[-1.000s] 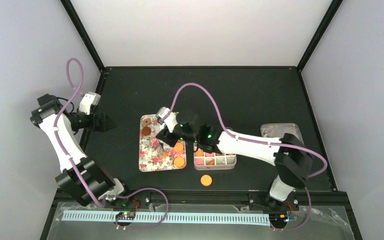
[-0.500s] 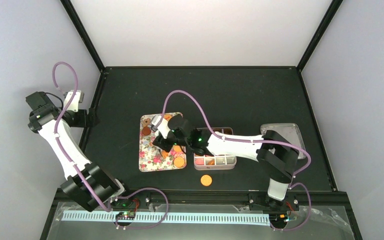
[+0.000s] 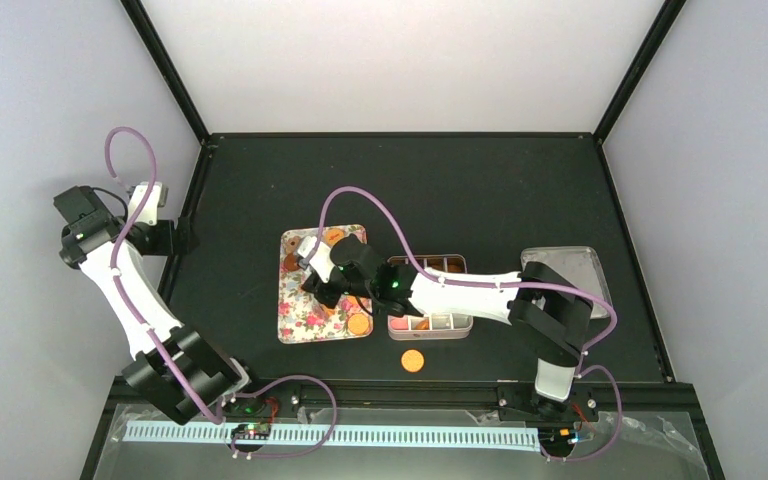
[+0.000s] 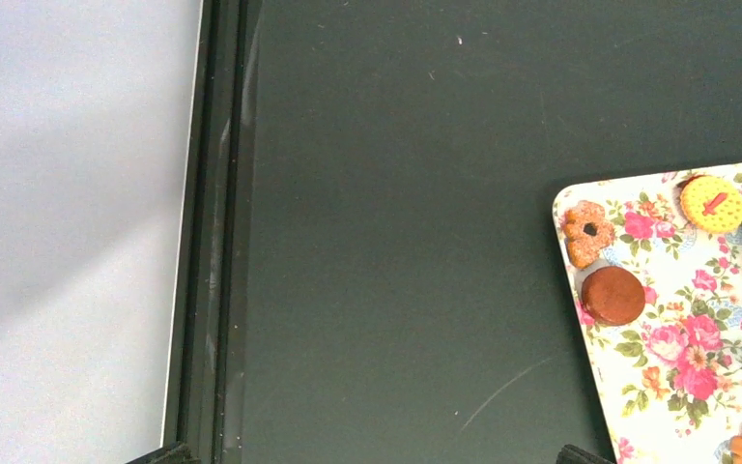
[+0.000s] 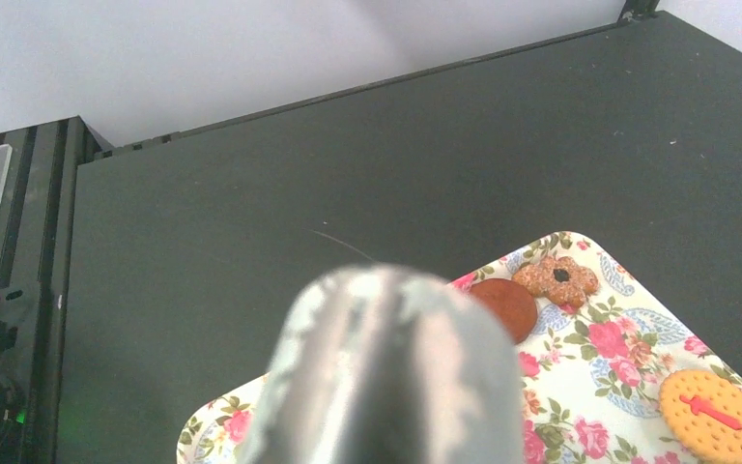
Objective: Pack the cookies
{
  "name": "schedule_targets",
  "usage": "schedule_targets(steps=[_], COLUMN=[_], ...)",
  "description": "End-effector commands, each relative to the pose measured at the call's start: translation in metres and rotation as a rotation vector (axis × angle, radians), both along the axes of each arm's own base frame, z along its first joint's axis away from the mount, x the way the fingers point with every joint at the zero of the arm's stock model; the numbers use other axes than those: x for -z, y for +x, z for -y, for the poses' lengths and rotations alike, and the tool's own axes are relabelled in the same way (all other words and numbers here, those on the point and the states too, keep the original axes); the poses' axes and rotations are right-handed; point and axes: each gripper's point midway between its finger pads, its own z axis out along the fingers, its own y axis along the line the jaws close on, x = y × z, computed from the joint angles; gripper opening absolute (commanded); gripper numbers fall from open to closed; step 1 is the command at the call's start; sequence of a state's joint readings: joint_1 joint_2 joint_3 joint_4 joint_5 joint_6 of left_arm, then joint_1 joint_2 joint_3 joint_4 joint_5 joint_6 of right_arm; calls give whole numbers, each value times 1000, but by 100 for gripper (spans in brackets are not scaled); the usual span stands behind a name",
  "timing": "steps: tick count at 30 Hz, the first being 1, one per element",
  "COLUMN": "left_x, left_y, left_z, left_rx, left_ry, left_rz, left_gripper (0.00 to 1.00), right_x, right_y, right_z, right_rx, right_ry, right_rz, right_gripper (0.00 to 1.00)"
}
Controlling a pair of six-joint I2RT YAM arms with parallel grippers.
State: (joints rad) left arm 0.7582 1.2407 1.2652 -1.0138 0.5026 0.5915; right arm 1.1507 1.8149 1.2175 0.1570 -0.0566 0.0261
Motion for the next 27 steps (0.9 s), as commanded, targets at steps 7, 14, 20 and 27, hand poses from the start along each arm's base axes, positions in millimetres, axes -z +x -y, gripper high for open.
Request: schedule_targets(steps=[7, 14, 20, 27], left_x=[-17, -21, -21, -7], left_y=[4, 7, 9, 12], left_z=[14, 28, 42, 68], left_rx=[60, 114, 162, 250], left_ry=[-25, -80, -115, -142], left_rz=[89, 136, 149, 103], left_gripper=[99, 99, 99, 99], right_x=[-82, -114, -102, -82], right_y=[6, -1, -9, -24], right_z=[18, 76, 161, 233], right_rx=[63, 151, 288, 416], right_ry=[126, 131, 62, -6], right_rz=[133, 164, 136, 65], right_gripper=[10, 9, 10, 11])
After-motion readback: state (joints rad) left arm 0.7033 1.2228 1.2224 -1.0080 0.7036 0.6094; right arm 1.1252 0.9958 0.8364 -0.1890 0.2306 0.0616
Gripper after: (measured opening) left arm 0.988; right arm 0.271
